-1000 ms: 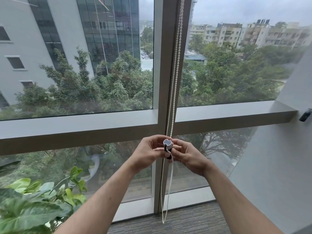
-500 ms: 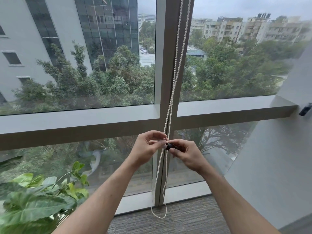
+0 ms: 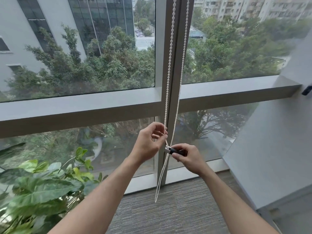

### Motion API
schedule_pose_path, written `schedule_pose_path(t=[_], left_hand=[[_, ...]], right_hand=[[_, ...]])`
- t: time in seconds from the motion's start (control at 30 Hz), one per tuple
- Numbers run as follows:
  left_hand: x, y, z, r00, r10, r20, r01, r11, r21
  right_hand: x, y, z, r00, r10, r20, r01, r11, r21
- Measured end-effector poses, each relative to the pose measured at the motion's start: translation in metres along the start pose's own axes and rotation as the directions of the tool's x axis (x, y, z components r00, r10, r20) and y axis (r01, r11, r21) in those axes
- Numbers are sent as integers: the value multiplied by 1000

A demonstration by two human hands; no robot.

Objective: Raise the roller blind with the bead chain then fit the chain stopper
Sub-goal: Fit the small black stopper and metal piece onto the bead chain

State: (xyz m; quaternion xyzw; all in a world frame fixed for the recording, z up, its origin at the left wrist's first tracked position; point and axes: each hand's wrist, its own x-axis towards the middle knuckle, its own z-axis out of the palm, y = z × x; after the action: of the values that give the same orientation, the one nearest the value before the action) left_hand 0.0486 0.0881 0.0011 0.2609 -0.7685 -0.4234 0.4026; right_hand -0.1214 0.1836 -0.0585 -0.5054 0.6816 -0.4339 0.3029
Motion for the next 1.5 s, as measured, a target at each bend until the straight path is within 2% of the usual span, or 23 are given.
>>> schedule_pose_path(t=[0.33,0.57,0.77,0.93,1.13,1.33,1.5], left_hand=[[-33,-31,18,994,-96,53,92,993,69],[-51,-58,40,979,-191,68,184,979,91],[-61,-88,60,970,-233,71,225,969,102],[-70,-118,80,971,-231,64,224,970,99],[-80,-161,105,976,-210,62,203,974,98],[-91,-204,127,979,-183,87,173,978,114],[-102,-238,143,983,-133,123,118,985,127]], right_hand=[[-25,48,35,991,135,-3,-135,984,-114],[-34,91,52,965,260,-26,-261,955,-143],[-45,142,62,930,366,-14,-366,925,-100],[-53,189,77,912,410,-15,-408,904,-127],[-54,252,102,918,394,-33,-394,902,-178],[-43,328,132,877,481,-2,-476,868,-143],[-31,391,159,868,492,-66,-495,851,-173]])
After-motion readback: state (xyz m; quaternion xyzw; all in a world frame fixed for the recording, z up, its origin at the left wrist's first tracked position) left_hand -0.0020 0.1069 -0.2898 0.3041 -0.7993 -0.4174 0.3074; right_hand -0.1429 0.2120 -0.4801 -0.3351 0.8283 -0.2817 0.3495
